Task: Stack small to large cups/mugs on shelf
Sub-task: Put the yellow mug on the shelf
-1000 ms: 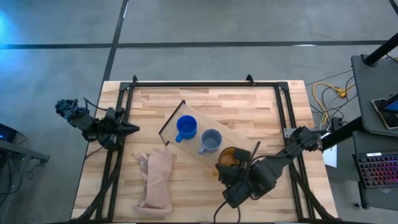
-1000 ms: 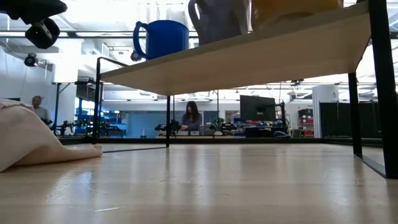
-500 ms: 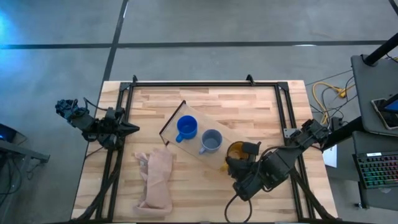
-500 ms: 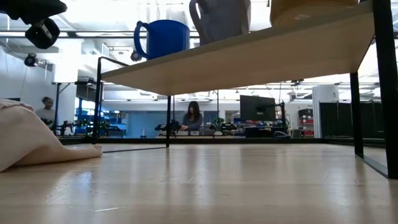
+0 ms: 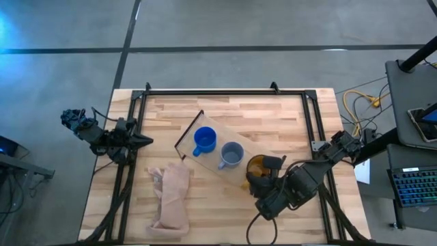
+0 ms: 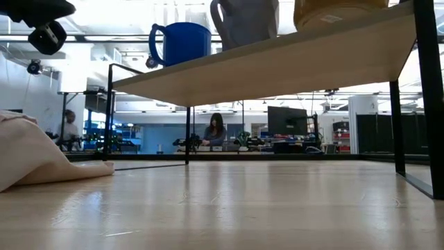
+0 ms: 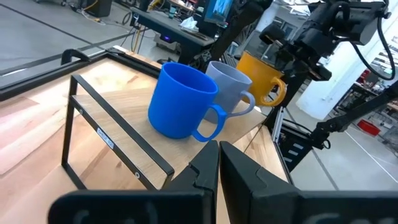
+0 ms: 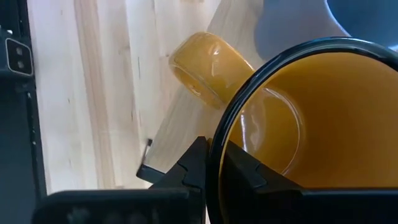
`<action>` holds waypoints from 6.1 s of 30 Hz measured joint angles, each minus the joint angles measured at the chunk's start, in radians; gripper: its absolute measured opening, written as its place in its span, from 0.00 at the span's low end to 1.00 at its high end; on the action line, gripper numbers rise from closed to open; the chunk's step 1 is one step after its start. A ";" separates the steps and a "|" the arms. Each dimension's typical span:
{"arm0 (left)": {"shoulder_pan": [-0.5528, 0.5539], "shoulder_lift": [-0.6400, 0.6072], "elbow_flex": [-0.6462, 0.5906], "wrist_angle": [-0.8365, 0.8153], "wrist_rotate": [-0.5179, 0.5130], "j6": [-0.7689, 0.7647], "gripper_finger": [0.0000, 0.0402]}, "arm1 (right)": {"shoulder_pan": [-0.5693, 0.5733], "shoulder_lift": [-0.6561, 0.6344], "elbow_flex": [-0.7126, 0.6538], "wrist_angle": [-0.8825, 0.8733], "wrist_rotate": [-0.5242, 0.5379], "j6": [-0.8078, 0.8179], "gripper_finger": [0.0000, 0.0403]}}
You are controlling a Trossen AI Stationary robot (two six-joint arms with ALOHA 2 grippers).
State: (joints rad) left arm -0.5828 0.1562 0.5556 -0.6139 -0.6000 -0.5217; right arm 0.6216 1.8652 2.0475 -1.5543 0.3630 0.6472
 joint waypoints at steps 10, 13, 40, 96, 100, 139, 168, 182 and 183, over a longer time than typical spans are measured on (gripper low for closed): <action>0.000 0.005 0.000 0.004 -0.012 -0.024 0.00 | 0.000 0.000 -0.044 -0.009 -0.027 -0.039 0.07; 0.000 0.007 0.000 0.004 -0.012 -0.025 0.00 | 0.000 0.000 -0.062 0.018 -0.030 -0.039 0.07; 0.000 0.007 0.000 0.004 -0.011 -0.048 0.00 | 0.000 -0.013 -0.104 0.047 -0.020 -0.019 0.22; 0.000 0.008 0.000 -0.004 -0.010 -0.047 0.00 | -0.130 0.034 -0.021 0.273 0.083 -0.055 0.02; 0.000 0.008 0.000 -0.011 -0.010 -0.047 0.00 | -0.130 0.036 -0.019 0.214 0.059 -0.042 0.02; 0.000 0.007 0.000 -0.027 -0.011 -0.039 0.00 | -0.106 0.037 -0.016 0.135 -0.091 -0.034 0.02; 0.000 0.006 0.000 -0.027 0.050 -0.043 0.00 | -0.177 -0.218 0.040 0.050 -0.123 0.232 0.02; 0.000 0.005 0.000 -0.025 0.070 -0.013 0.00 | -0.240 -0.655 -0.468 0.003 -0.022 0.700 0.02; 0.000 0.005 0.000 -0.025 0.075 -0.013 0.00 | -0.240 -0.665 -0.506 0.021 -0.028 0.714 0.02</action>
State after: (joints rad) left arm -0.5827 0.1612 0.5560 -0.6387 -0.5251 -0.5350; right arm 0.3814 1.2007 1.5414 -1.5332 0.3354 1.3616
